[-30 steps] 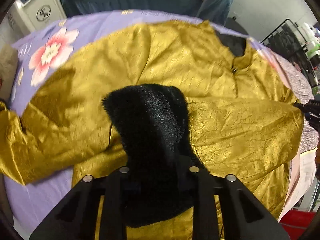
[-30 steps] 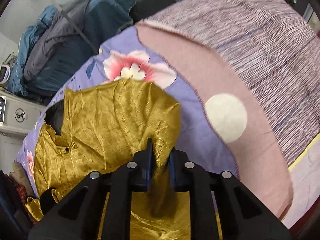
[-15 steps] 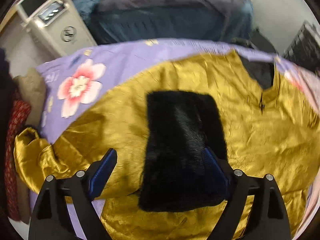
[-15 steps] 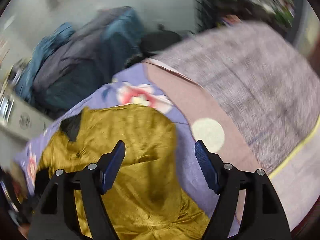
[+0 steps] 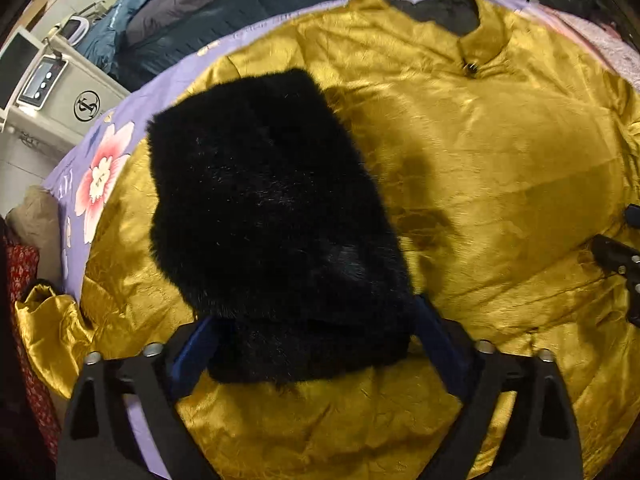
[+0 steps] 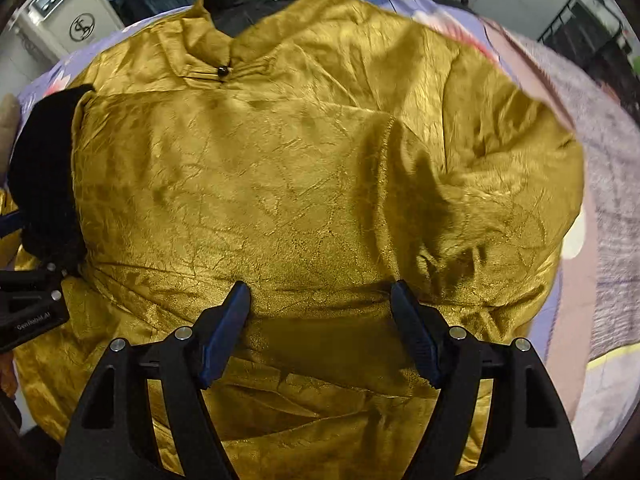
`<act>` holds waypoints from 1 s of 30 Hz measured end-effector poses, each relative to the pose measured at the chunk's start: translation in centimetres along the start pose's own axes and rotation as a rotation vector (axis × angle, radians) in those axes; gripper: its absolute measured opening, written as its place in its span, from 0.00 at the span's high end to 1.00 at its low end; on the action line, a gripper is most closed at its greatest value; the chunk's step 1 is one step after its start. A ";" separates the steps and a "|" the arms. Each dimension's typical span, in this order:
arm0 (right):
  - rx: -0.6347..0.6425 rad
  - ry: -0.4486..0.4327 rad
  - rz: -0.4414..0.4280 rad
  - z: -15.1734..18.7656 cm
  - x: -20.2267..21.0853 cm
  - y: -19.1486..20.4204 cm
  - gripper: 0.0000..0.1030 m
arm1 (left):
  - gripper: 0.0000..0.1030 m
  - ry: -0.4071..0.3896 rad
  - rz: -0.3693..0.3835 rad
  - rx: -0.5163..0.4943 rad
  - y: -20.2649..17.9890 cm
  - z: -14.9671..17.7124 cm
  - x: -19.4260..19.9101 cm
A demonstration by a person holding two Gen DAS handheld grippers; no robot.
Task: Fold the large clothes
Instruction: 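Grasp the other black cuff with the left tool and lift the sleeve, then fold the held sleeve across the jacket front with the left tool, releasing it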
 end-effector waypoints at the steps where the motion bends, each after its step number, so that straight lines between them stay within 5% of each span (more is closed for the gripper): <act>1: -0.006 0.020 -0.017 0.0 -0.7 -0.1 0.19 | 0.05 0.023 0.024 0.013 0.3 -0.2 -0.5; 3: 0.012 0.082 -0.013 -0.1 -2.1 0.4 0.05 | 0.05 0.077 0.081 0.065 0.9 -0.7 -1.5; 14: 0.009 0.164 0.090 -1.6 -3.8 1.4 0.05 | 0.05 0.120 0.098 0.079 1.3 -1.0 -2.2; 17: -0.002 0.190 0.079 -2.7 -3.7 1.5 0.05 | 0.06 0.044 0.121 0.104 1.8 -1.2 -0.2; 20: -0.057 0.080 0.041 -3.2 -1.3 1.9 0.05 | 0.06 -0.061 0.159 0.141 3.4 -0.4 2.4; 24: -0.108 -0.052 -0.038 -1.3 2.1 1.9 0.05 | 0.06 -0.167 0.187 0.256 7.9 2.6 5.4; 30: -0.113 -0.051 -0.075 3.7 2.8 2.3 0.05 | 0.06 -0.198 0.082 0.616 20.3 9.5 7.0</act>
Point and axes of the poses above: each gripper's, at about its wrist camera, not at the fingertips, and x roughly against the way its jaws point, y to its left, z to its underside, the point moved 1 cm from there along -x, roughly the way its jaws point, and after that the axes turned 3 degrees about x, right-handed, at the moved point
